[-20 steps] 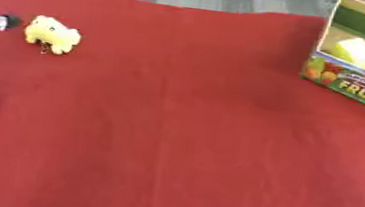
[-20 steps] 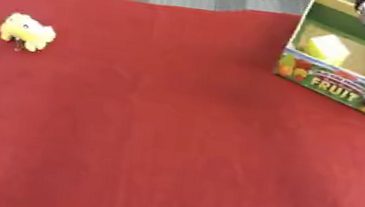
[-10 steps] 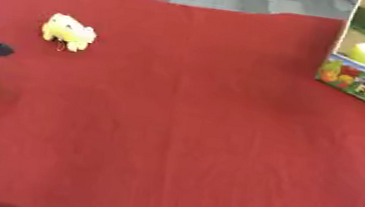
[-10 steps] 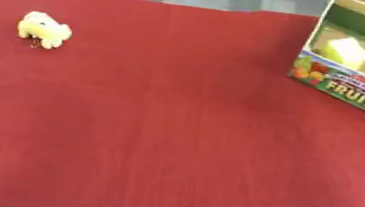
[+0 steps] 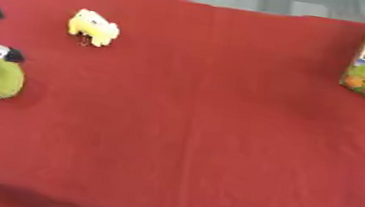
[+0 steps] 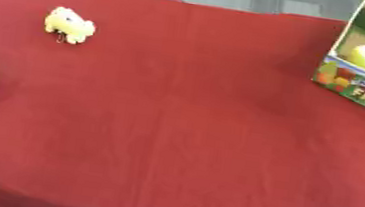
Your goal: Pick up the objects with one hand, pass them to the other hand, and then place them into the box on the other side of the table.
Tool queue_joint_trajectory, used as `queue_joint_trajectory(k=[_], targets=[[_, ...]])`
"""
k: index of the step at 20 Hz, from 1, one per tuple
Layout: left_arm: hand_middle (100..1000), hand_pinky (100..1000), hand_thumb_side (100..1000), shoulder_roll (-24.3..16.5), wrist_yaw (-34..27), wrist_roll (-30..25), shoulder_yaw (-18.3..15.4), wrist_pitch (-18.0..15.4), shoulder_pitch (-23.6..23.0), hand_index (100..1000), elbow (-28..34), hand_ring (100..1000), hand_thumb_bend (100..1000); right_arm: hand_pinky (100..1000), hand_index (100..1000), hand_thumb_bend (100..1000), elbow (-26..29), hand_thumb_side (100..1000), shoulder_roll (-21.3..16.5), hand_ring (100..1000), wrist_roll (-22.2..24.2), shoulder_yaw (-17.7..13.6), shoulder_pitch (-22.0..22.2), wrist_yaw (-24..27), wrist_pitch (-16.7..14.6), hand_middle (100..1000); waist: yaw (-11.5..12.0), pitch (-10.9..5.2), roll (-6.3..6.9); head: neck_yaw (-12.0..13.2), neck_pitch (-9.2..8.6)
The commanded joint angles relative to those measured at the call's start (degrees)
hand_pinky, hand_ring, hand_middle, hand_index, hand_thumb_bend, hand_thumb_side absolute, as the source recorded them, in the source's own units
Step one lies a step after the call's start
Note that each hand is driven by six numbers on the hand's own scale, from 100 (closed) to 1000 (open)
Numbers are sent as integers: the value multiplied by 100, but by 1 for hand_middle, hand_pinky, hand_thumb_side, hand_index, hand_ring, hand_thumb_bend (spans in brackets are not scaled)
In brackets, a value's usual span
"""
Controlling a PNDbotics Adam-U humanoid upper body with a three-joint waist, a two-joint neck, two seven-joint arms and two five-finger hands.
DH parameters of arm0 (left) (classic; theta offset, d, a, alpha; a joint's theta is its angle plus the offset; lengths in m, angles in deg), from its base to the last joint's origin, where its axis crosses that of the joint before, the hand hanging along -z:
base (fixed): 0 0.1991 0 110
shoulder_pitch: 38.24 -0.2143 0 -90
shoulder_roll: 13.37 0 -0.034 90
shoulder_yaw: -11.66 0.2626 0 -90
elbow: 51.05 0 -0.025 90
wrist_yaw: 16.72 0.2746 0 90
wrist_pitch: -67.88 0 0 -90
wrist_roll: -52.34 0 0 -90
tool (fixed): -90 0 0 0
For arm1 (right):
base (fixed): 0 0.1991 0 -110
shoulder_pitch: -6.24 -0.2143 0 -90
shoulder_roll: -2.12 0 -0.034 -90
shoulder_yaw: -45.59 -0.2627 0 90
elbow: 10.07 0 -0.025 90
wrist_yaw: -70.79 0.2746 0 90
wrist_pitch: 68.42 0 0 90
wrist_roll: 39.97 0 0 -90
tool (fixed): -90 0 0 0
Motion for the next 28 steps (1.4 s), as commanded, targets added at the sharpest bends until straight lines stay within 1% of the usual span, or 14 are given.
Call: queue_joint_trajectory(k=[1,2,3,7,11,17,22,23,24,26,28], targets=[[763,805,615,-322,71,-68,-148,-3,-38,841,-38,801,817,920,925,100,21,477,-194,946,-7,-52,-59,-40,-22,877,20,-136,-6,11,13],[763,805,618,-320,63,-89,-148,-8,-64,841,-66,801,816,920,925,100,19,477,-193,946,-5,-50,-59,-43,-24,877,24,-136,-8,8,10],[764,806,594,-318,51,-119,-139,-19,-87,840,-92,802,831,920,925,100,17,477,-192,946,-2,-48,-57,-46,-26,876,26,-135,-12,3,7],[765,808,578,-298,149,-243,-92,-93,-132,837,-195,804,857,920,928,100,13,478,-186,945,9,-35,-57,-64,-36,876,27,-132,-28,-19,-18],[764,806,551,-227,263,-285,-40,-144,-53,837,-332,802,852,919,929,100,-4,483,-169,944,13,-26,-58,-85,-43,874,15,-128,-43,-46,-54],[761,802,514,-46,430,-122,95,-169,142,837,-579,799,834,919,929,100,-11,484,-142,944,28,-16,-53,-125,-53,872,-18,-112,-70,-26,-98],[760,801,477,100,775,-18,219,-234,271,833,-785,799,858,921,928,100,-6,488,-127,942,32,-12,-54,-137,-63,869,-49,-92,-89,3,-124],[760,801,469,148,819,-7,231,-252,299,833,-850,799,854,921,927,100,-7,475,-122,941,36,-10,-51,-143,-63,868,-54,-88,-93,5,-130],[760,801,456,181,851,1,246,-270,319,833,-914,799,860,922,927,100,-8,492,-116,941,39,-9,-48,-149,-63,868,-59,-84,-96,6,-134],[760,800,444,238,938,8,277,-318,345,833,-1015,799,862,922,926,100,-10,492,-110,941,40,-12,-44,-160,-65,866,-70,-75,-102,9,-140],[760,800,406,281,1035,0,306,-361,363,834,-1094,800,863,923,926,100,-11,492,-105,940,38,-15,-41,-164,-67,865,-79,-68,-108,14,-144]])
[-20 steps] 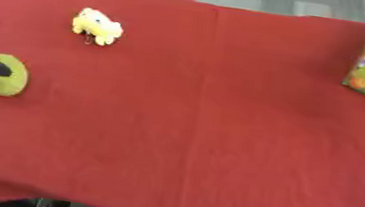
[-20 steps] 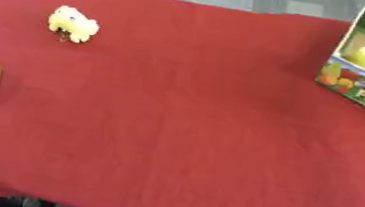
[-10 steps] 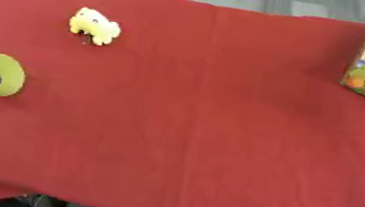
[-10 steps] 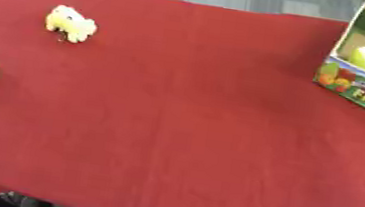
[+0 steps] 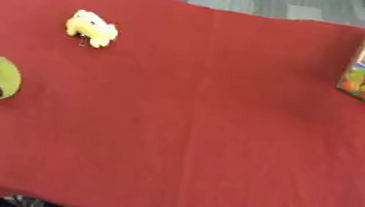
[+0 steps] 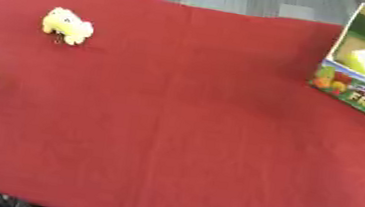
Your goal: Pick up the objects with one hand, pass them to the other hand, and then place them into the box on the other side of the table.
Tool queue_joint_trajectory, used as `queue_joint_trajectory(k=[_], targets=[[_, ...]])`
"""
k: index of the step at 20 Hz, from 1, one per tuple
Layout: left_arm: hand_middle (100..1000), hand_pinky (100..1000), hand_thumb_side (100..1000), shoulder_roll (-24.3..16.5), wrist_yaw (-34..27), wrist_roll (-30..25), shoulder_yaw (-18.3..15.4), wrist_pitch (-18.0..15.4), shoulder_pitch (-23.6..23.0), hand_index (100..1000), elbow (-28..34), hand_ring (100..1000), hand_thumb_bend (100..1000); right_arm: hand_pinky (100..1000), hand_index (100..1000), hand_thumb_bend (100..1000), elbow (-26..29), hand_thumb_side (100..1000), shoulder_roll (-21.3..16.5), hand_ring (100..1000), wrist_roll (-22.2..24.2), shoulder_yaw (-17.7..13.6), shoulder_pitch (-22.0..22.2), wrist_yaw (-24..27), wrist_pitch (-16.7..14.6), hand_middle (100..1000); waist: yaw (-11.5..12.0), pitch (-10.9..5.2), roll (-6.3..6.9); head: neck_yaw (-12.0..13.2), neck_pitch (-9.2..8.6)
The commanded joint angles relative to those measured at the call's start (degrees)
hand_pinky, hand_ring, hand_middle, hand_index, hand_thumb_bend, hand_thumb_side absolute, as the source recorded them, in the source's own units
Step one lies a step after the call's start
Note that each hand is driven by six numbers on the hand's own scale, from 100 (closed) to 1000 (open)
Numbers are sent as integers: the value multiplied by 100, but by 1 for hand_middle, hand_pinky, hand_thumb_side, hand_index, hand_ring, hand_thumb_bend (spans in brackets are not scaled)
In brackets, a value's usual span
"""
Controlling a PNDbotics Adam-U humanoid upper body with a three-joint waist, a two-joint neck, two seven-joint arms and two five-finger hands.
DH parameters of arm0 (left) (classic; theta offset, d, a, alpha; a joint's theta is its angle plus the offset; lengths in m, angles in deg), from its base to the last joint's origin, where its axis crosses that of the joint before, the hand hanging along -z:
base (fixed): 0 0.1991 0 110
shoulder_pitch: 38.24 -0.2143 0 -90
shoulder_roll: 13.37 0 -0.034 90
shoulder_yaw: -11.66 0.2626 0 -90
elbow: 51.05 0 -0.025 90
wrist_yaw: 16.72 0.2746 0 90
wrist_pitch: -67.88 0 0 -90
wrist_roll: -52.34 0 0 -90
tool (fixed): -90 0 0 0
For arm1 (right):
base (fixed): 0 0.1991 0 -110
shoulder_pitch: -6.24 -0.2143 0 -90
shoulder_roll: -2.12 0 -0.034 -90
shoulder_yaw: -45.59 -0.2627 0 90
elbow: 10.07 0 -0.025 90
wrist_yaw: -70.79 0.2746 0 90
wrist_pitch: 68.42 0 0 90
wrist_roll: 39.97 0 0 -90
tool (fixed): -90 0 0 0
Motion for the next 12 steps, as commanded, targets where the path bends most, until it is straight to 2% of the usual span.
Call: queue_joint_trajectory(k=[1,9,12], targets=[[760,800,397,-117,177,-5,-9,-74,105,834,-95,799,865,923,926,100,27,492,-109,939,10,-47,-63,-30,-29,864,-12,-69,-5,18,-62],[760,799,361,-32,507,30,-16,-117,191,833,-347,799,866,924,924,100,16,498,-97,937,21,-35,-46,-64,-39,861,-22,-52,-17,32,-78],[758,795,302,-2,627,158,-49,-100,210,830,-456,797,803,924,923,100,10,503,-96,935,24,-34,-26,-86,-46,859,-22,-45,-25,30,-74]])
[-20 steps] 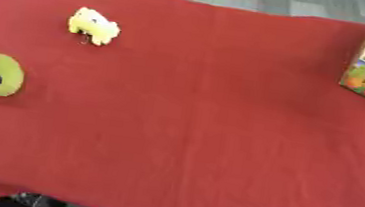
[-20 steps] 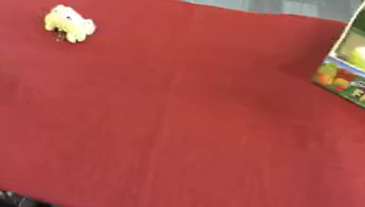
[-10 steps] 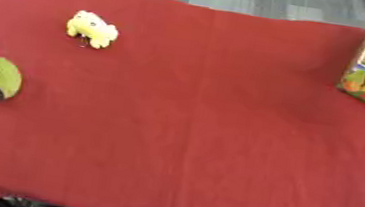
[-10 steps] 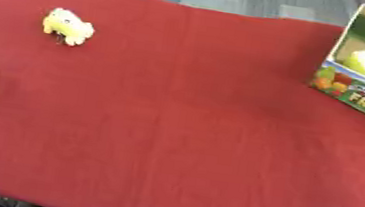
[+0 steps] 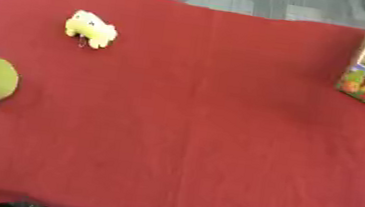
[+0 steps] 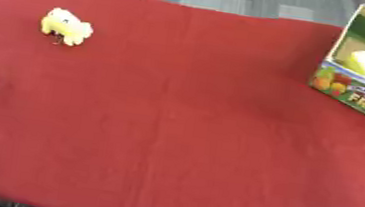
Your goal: Pick up the objects with one hand, pass them to the other hand, and then place them into the box on the other side of the table.
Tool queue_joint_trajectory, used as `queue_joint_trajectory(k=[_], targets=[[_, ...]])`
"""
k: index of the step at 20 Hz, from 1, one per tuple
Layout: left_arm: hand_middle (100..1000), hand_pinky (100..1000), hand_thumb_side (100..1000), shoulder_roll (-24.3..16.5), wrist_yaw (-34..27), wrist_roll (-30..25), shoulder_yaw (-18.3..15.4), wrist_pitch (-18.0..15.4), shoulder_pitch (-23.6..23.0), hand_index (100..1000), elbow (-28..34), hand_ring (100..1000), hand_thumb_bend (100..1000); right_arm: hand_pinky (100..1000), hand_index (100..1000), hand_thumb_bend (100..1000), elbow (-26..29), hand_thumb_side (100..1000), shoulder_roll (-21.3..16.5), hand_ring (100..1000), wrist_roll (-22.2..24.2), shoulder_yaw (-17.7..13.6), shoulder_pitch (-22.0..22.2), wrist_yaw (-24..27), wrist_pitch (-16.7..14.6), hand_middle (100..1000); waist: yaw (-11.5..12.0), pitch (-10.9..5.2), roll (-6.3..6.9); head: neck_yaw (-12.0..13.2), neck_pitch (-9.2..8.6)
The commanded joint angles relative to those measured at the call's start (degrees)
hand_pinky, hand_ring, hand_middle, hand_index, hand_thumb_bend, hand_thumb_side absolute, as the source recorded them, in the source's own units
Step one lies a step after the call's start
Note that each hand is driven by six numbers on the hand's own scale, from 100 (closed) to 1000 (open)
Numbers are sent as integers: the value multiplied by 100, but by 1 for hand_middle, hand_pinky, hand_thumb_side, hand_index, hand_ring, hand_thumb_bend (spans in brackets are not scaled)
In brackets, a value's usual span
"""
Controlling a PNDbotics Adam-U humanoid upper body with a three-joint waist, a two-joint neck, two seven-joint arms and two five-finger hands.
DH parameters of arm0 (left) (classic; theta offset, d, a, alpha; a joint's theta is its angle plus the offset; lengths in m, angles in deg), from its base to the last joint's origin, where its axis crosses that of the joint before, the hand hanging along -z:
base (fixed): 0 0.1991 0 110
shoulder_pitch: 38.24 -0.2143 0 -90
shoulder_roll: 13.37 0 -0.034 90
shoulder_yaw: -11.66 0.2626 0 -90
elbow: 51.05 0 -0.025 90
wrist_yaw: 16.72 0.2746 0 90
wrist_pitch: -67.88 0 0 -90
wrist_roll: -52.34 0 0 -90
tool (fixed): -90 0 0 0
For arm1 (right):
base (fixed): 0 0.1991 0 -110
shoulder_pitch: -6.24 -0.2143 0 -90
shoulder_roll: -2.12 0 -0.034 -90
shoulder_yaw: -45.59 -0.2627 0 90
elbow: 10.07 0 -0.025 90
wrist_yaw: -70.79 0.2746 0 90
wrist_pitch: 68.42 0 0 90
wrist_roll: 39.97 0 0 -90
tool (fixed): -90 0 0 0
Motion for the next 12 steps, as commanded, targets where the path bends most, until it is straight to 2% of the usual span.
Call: queue_joint_trajectory(k=[1,4,5,6,8,9,12], targets=[[758,795,290,-139,125,149,-100,13,100,829,-89,796,769,924,923,100,28,504,-131,935,10,-35,-45,-44,-23,858,2,-69,-2,24,-54],[755,794,241,-83,130,262,-116,33,127,817,-207,794,659,924,923,100,18,509,-122,934,17,-30,-15,-80,-32,857,-1,-60,-16,17,-54],[755,794,236,-70,127,287,-114,38,135,816,-234,794,653,924,923,100,16,510,-121,934,17,-29,-6,-93,-36,857,-2,-57,-19,18,-52],[751,791,165,-56,134,326,-112,50,146,806,-252,790,585,924,922,100,12,517,-121,935,17,-27,7,-107,-39,857,-2,-54,-23,19,-45],[745,787,111,-21,141,414,-102,69,165,792,-277,785,552,924,922,100,7,522,-116,936,18,-25,24,-126,-43,856,-4,-47,-29,25,-40],[745,786,104,-7,144,447,-94,70,174,790,-292,784,552,924,922,100,6,523,-115,936,19,-25,29,-133,-45,856,-5,-44,-31,28,-38],[722,775,100,36,191,544,-72,65,194,745,-322,770,449,924,921,100,3,530,-116,937,14,-28,46,-147,-48,855,-7,-40,-37,30,-19]])
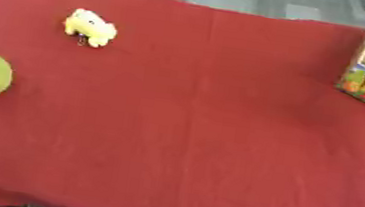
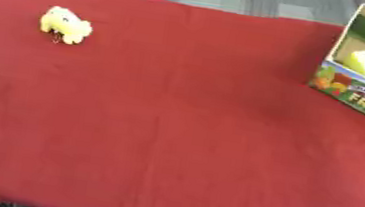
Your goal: Pick up the objects with one hand, pass them to the other hand, and then place them into the box on the other side of the table.
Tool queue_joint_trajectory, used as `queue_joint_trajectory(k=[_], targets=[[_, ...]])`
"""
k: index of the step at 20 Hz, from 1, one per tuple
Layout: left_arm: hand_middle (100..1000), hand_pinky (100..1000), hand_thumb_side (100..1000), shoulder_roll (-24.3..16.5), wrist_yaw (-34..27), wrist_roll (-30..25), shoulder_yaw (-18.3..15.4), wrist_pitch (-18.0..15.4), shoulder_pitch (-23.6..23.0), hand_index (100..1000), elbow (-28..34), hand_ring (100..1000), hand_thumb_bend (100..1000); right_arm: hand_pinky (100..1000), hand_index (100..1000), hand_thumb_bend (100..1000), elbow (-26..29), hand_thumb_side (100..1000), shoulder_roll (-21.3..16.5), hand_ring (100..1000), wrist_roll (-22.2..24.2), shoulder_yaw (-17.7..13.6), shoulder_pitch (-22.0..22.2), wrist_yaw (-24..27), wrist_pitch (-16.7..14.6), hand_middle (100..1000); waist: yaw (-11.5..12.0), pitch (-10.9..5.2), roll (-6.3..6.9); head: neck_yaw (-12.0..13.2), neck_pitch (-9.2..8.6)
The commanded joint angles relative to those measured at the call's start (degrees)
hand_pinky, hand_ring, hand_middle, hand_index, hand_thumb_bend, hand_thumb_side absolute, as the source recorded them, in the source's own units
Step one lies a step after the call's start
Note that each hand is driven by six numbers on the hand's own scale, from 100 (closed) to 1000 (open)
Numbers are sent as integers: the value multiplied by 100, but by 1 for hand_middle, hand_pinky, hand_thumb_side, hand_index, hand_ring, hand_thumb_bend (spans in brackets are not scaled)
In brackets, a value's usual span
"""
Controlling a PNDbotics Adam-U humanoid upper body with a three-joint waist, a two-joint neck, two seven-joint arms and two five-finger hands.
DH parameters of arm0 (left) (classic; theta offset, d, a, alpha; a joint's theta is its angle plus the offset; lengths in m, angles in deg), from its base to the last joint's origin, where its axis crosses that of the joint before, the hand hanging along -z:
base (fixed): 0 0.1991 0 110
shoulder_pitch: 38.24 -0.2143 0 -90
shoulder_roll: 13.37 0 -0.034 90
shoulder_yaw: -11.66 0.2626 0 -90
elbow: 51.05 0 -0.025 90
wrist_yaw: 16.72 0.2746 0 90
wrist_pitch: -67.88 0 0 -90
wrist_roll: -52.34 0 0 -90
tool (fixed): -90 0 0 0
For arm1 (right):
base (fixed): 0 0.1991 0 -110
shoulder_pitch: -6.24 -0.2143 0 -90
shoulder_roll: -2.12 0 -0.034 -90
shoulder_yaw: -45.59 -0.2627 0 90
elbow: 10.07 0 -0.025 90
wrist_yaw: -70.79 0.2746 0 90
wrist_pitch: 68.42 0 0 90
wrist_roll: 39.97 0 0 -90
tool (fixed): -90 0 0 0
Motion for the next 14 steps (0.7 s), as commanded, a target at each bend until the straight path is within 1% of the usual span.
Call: queue_joint_trajectory(k=[1,2,3,4,8,11,12,13,14], targets=[[720,775,100,-129,51,116,-57,4,93,740,-7,769,441,924,921,100,31,530,-121,937,-7,-34,-49,-47,-22,855,-1,-72,6,30,-15],[700,769,100,-119,27,139,-60,8,96,681,-7,758,353,924,921,100,30,531,-122,937,-10,-34,-45,-50,-23,855,0,-73,6,30,-11],[694,767,100,-113,-21,165,-68,17,95,668,2,754,331,924,921,100,31,531,-124,937,-11,-34,-42,-51,-25,855,2,-75,6,30,-8],[672,756,100,-114,-67,184,-71,25,90,619,25,740,293,924,921,100,32,531,-125,937,-11,-33,-40,-51,-26,855,3,-77,7,30,-3],[650,750,100,-172,-208,170,-150,69,55,551,238,730,251,924,921,100,28,526,-136,937,-16,-37,-37,-44,-26,855,15,-93,12,33,2],[636,748,100,-280,-318,181,-232,119,-12,527,544,722,240,924,921,100,35,522,-156,937,-27,-46,-45,-18,-29,855,28,-107,17,28,-1],[627,746,159,-313,-366,190,-265,134,-42,520,692,716,170,924,920,100,39,527,-162,937,-31,-48,-48,-8,-30,855,34,-111,18,23,3],[626,746,100,-344,-425,194,-301,153,-75,519,850,715,217,924,920,100,42,519,-169,936,-33,-48,-50,2,-30,855,40,-116,19,19,8],[620,744,100,-371,-495,198,-337,178,-103,517,1016,710,196,924,920,100,46,518,-174,936,-35,-48,-51,10,-31,855,46,-121,20,13,13]])
